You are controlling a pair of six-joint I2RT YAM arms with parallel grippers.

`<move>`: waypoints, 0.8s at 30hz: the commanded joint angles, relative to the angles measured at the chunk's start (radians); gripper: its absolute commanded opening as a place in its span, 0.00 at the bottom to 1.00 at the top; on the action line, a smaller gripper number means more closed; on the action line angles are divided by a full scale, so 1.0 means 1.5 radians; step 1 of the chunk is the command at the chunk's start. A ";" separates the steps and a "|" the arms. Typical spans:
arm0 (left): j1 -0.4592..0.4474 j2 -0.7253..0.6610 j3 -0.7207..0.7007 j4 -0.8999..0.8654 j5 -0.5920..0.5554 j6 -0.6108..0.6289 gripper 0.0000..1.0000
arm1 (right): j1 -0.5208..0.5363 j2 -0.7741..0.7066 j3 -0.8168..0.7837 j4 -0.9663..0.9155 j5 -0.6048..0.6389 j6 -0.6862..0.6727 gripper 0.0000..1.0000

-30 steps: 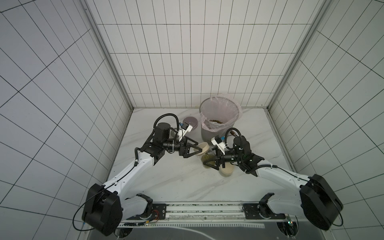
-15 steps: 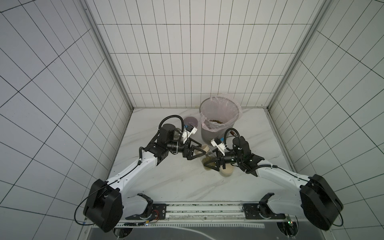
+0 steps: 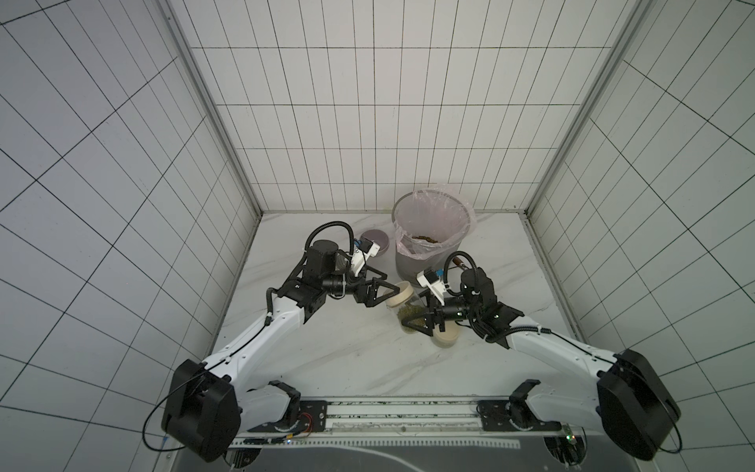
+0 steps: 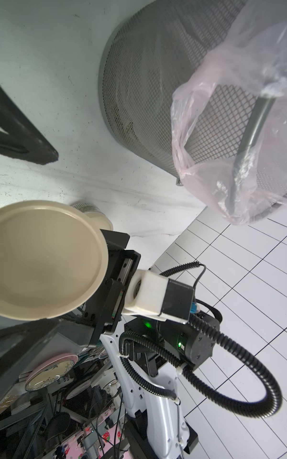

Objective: Empty moldy mung beans from jars
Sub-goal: Unscrew the lid from the jar.

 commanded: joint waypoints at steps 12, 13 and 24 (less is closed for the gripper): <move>-0.002 -0.039 -0.021 0.090 0.115 -0.097 0.98 | 0.009 -0.011 0.079 0.026 -0.026 -0.044 0.67; -0.002 -0.039 -0.025 0.104 0.125 -0.109 0.98 | 0.009 -0.010 0.082 0.026 -0.026 -0.045 0.67; -0.018 -0.018 -0.017 0.064 0.113 -0.077 0.98 | 0.020 -0.004 0.098 0.015 -0.026 -0.055 0.67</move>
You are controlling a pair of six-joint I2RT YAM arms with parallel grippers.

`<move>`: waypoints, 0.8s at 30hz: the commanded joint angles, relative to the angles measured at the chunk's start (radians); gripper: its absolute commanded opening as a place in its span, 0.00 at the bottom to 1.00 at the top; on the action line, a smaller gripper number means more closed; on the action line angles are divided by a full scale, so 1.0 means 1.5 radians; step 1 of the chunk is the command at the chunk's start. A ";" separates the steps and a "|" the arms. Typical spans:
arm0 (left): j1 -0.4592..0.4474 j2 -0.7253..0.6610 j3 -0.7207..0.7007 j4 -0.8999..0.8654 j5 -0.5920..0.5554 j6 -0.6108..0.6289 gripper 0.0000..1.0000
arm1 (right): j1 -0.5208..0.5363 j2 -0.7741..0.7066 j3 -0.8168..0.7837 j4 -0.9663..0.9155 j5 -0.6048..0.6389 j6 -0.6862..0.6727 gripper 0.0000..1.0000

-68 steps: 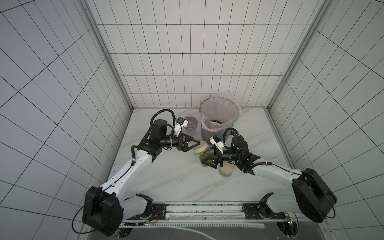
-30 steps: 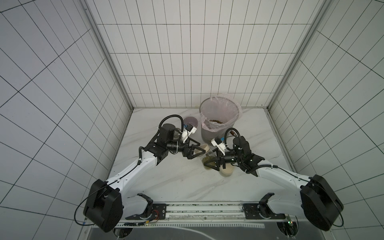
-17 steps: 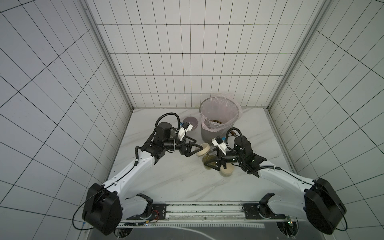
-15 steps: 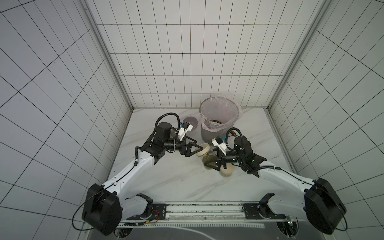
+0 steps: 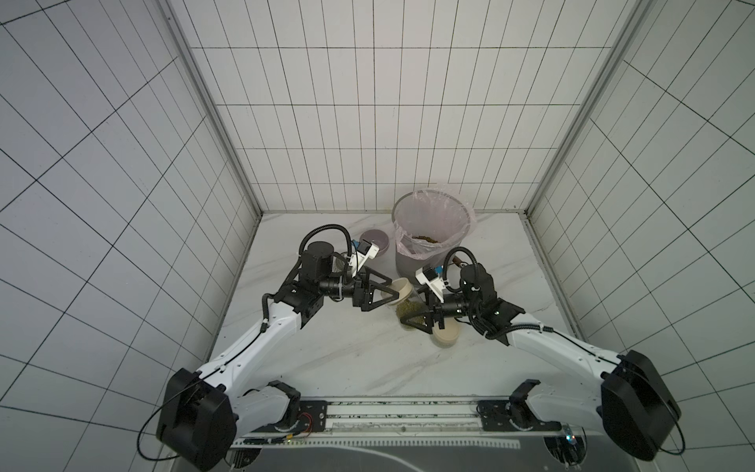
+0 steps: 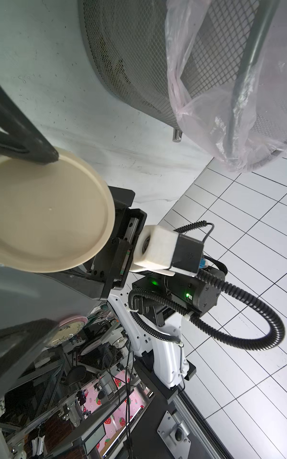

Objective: Empty moldy mung beans from jars
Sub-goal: Unscrew the lid from the jar.

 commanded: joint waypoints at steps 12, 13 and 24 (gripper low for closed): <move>-0.019 0.016 0.029 -0.106 -0.085 0.080 0.98 | 0.017 -0.017 0.077 0.030 -0.017 -0.027 0.67; -0.019 0.012 0.040 -0.133 -0.120 0.101 0.98 | 0.019 -0.020 0.077 0.026 -0.016 -0.030 0.67; -0.022 -0.002 0.073 -0.193 -0.235 0.160 0.98 | 0.037 -0.024 0.092 -0.020 -0.007 -0.061 0.67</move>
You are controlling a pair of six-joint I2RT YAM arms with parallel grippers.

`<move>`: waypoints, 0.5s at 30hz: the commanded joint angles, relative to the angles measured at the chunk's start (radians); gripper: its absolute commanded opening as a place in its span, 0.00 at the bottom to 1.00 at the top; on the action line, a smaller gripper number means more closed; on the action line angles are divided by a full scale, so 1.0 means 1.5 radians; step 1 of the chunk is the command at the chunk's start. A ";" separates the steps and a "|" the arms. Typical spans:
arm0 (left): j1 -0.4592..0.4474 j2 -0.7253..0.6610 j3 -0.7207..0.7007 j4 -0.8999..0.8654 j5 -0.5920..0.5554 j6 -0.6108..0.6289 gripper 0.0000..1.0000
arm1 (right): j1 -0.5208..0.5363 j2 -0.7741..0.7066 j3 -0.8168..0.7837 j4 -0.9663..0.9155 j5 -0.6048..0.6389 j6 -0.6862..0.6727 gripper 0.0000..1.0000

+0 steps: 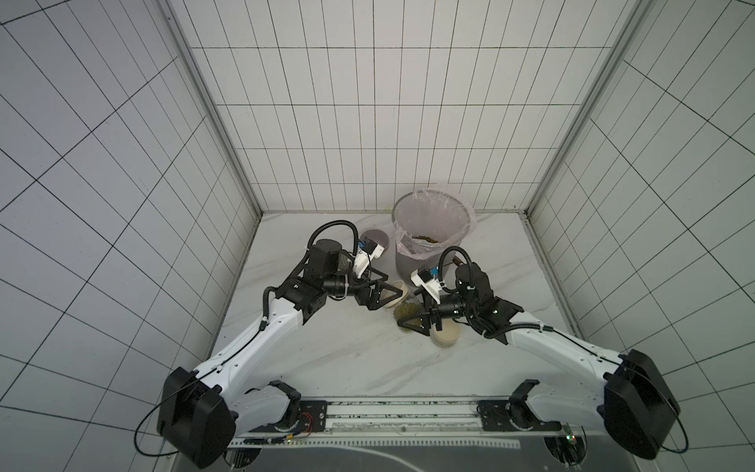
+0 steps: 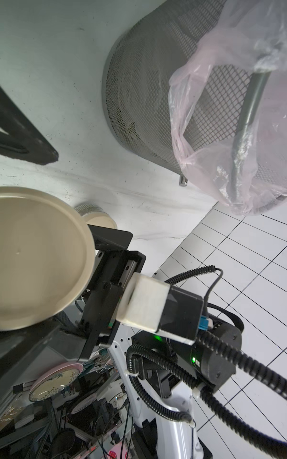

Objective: Empty moldy mung beans from jars
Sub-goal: Unscrew the lid from the jar.

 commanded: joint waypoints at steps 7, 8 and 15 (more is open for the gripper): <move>0.003 0.012 -0.002 0.001 0.038 -0.013 0.98 | 0.015 -0.029 0.065 0.039 -0.017 -0.048 0.66; 0.003 0.013 -0.010 0.025 0.054 -0.033 0.98 | 0.016 -0.030 0.065 0.039 -0.012 -0.051 0.66; 0.003 0.041 -0.020 0.075 0.127 -0.108 0.97 | 0.017 -0.035 0.067 0.040 0.020 -0.077 0.66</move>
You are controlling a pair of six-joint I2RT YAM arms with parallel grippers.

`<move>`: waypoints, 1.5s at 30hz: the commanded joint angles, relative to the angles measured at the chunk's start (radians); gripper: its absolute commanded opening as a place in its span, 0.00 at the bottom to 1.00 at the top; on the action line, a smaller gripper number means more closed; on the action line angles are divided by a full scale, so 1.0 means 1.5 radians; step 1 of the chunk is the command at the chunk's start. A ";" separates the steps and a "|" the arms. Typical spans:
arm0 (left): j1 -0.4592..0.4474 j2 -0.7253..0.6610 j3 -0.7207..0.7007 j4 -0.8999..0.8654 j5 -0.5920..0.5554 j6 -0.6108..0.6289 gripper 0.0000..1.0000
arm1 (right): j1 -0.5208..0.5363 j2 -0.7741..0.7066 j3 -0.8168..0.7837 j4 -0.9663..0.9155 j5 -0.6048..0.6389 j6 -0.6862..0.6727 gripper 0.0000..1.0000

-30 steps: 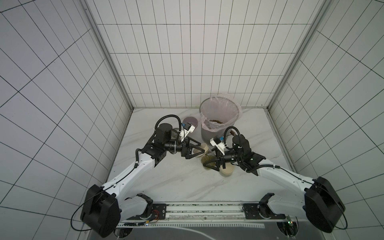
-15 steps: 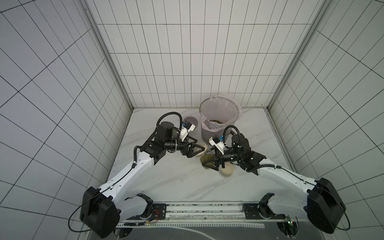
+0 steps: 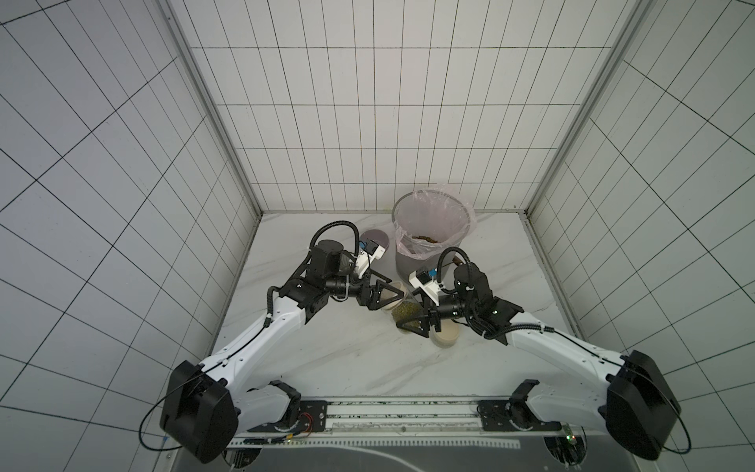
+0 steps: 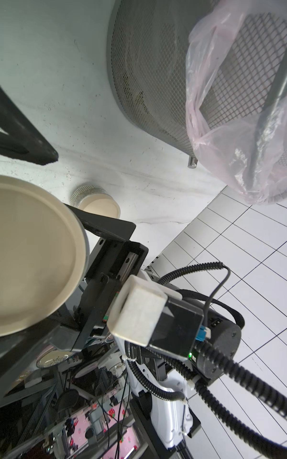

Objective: Empty moldy mung beans from jars
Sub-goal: Unscrew the lid from the jar.

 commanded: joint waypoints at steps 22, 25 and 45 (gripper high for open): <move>0.008 -0.005 0.001 0.013 -0.002 -0.027 0.94 | 0.007 -0.034 0.058 0.023 0.026 -0.065 0.65; 0.007 -0.005 -0.004 0.015 0.003 -0.029 0.86 | 0.006 -0.034 0.059 0.023 0.028 -0.066 0.65; -0.027 0.008 0.059 -0.144 -0.180 -0.110 0.44 | 0.036 -0.053 0.045 0.124 0.279 -0.162 0.61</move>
